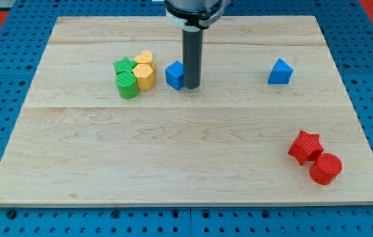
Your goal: Move blue triangle below the blue cube
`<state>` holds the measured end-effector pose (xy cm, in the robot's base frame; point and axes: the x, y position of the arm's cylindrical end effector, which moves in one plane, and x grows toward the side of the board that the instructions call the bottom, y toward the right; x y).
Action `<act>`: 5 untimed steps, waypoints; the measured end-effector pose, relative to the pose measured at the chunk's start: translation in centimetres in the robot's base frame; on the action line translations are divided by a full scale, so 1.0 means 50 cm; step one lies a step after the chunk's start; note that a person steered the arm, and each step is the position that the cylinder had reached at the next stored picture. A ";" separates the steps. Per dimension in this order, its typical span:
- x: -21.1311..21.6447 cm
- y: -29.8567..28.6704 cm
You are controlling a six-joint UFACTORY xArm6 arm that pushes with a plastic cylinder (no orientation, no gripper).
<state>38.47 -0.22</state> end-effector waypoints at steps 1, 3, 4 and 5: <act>-0.006 -0.029; -0.005 -0.020; 0.034 0.045; 0.081 0.155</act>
<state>42.53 7.52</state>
